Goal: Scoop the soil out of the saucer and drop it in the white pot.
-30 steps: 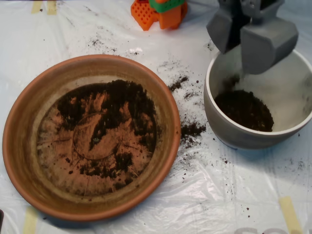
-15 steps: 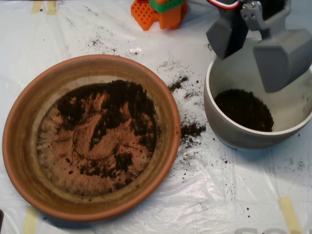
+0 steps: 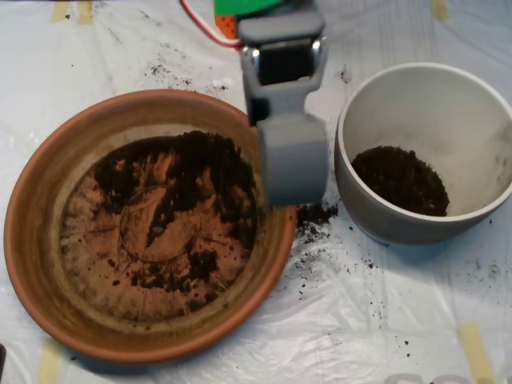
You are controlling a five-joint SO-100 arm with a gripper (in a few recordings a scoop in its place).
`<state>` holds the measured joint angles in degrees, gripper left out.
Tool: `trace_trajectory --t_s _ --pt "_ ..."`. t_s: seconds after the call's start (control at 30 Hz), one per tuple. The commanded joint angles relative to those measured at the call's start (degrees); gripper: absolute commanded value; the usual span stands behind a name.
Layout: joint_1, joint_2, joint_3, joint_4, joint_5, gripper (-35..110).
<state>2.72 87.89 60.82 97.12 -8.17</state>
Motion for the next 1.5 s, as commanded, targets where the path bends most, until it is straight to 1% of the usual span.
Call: trace_trajectory --t_s 0.0,0.13,0.27,0.43,0.63,0.73,1.03,1.17,1.33,1.47 --pt "6.42 4.83 6.06 -3.52 -3.78 35" --pt "10.28 4.48 16.52 -8.35 -8.09 38" --pt "13.45 5.45 27.51 -15.38 -11.51 40" --pt "15.29 3.16 35.77 -20.92 -12.83 42" --pt "15.47 3.52 43.24 -28.04 -14.50 51" --pt "15.21 2.90 43.42 -28.48 -14.94 54" --pt "14.15 -6.50 35.95 -25.58 -13.10 55" --pt "13.18 -6.59 35.77 -26.19 -11.69 56" --pt "12.04 -9.76 30.50 -24.35 -10.28 55" --pt "14.15 -15.47 23.29 -21.62 -10.20 55"
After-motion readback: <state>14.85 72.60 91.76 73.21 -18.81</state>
